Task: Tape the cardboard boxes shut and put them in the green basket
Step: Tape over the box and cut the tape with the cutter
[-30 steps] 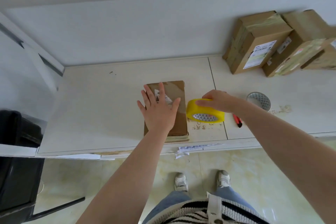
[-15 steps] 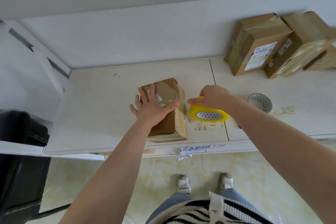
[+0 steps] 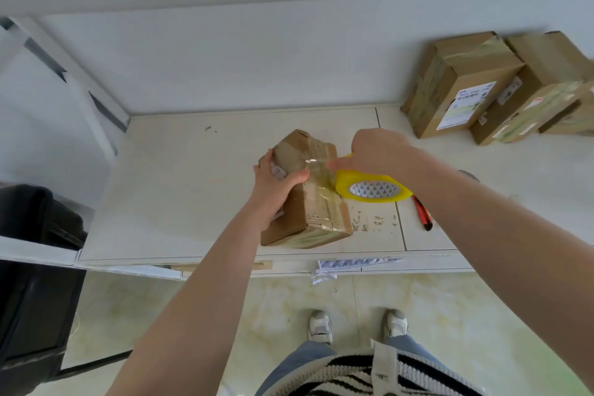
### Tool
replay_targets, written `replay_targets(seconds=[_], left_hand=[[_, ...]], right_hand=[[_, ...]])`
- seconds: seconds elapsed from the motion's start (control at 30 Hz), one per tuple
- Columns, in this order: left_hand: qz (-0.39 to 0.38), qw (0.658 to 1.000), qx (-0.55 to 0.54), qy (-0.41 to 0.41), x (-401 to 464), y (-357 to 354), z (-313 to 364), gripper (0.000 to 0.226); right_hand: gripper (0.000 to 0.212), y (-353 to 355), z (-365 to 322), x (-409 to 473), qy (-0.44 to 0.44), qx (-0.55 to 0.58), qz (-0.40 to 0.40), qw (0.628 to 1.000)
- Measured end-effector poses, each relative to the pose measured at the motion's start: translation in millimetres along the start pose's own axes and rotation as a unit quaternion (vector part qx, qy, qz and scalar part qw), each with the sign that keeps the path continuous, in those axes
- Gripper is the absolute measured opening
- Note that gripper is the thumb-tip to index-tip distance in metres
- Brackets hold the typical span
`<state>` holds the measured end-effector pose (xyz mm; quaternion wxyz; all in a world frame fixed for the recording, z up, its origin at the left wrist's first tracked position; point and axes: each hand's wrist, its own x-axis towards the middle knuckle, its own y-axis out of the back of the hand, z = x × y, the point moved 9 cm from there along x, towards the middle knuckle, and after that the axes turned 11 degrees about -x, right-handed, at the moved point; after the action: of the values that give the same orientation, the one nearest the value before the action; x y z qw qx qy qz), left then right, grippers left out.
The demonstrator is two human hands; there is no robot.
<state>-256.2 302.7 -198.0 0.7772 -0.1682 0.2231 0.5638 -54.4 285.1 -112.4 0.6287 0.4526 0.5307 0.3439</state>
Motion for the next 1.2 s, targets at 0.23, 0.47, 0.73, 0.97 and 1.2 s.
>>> replay_targets(seconds=[0.23, 0.47, 0.73, 0.97, 1.2], left_hand=[[-0.056, 0.993, -0.103, 0.015, -4.1, 6.4, -3.8, 0.094], [0.0, 0.99, -0.129, 0.054, -17.3, 2.8, -5.5, 0.046], [0.089, 0.995, 0.035, -0.009, -12.6, 46.4, -10.2, 0.06], [0.085, 0.996, -0.001, 0.027, -11.9, 55.8, -20.4, 0.065], [0.105, 0.983, 0.137, -0.057, -15.3, 59.4, 4.4, 0.069]], right_hand=[[0.058, 23.6, -40.7, 3.3, 0.036, -0.067, -0.016, 0.997], [0.045, 20.4, -54.2, 6.6, 0.09, 0.038, -0.128, 0.987], [0.064, 45.5, -70.0, 5.5, 0.126, 0.075, -0.036, 0.989], [0.071, 10.8, -24.0, 5.8, 0.05, 0.002, 0.012, 0.999], [0.082, -54.8, -3.0, 19.2, 0.004, 0.106, -0.059, 0.993]])
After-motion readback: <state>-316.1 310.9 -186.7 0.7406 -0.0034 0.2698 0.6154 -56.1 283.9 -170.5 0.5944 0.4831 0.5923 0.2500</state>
